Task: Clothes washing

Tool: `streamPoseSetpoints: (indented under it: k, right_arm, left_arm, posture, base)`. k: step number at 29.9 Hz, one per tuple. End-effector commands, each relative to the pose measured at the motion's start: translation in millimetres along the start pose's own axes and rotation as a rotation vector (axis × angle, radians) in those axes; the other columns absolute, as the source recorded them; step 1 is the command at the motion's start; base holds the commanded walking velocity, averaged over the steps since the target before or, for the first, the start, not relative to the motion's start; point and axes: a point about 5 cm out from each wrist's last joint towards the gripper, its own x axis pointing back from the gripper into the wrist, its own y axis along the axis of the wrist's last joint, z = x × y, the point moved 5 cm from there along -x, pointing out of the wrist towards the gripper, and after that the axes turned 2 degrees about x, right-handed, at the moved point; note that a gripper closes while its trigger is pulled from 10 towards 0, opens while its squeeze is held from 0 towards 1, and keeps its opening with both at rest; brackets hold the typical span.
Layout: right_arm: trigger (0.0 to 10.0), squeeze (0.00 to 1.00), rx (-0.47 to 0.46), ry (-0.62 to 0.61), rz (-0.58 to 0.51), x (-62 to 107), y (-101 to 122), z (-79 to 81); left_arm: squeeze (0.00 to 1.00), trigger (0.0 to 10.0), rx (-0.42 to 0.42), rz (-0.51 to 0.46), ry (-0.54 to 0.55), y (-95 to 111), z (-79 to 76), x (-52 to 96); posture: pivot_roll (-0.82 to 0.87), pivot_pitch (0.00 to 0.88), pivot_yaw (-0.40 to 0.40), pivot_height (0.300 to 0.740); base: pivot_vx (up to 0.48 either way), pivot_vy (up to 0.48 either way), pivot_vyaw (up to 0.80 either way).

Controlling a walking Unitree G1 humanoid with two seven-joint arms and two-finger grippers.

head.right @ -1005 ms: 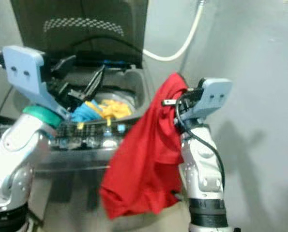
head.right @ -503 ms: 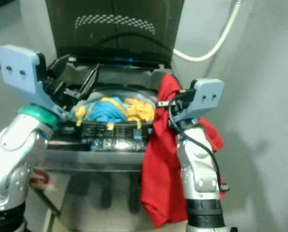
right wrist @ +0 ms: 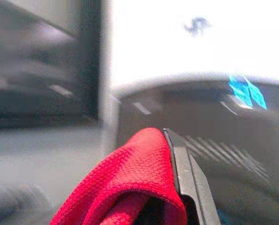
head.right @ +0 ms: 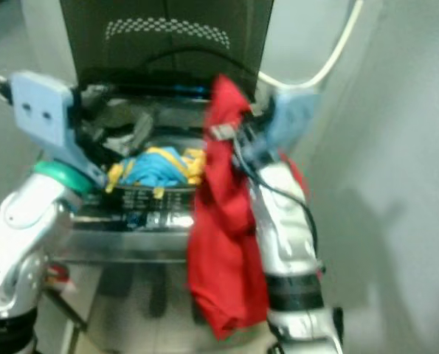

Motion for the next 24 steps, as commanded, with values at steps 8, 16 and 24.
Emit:
streamPoseSetpoints:
  k: [8,16,24]
  right_arm:
    - [10.0,0.00,-0.151,0.258,-0.124,-42.4,34,38.7]
    - [10.0,0.00,-0.296,0.317,-0.203,-44.7,57,41.5]
    - [10.0,0.00,-0.366,0.342,-0.249,-39.5,75,32.0]
  left_arm:
    - [0.00,10.0,0.292,0.100,-0.339,-11,-39.1,40.7]
    - [0.00,10.0,0.228,0.163,-0.176,-40,-9.2,23.8]
    - [0.00,10.0,0.018,0.239,0.171,-66,75.0,-24.5]
  posture:
    - [0.09,0.055,-0.037,0.740]
    - [0.08,0.055,-0.032,0.740]
    - [0.04,0.067,-0.006,0.740]
  base:
    - [0.000,0.000,0.00]
    - [0.000,0.000,0.00]
    - [0.000,0.000,0.00]
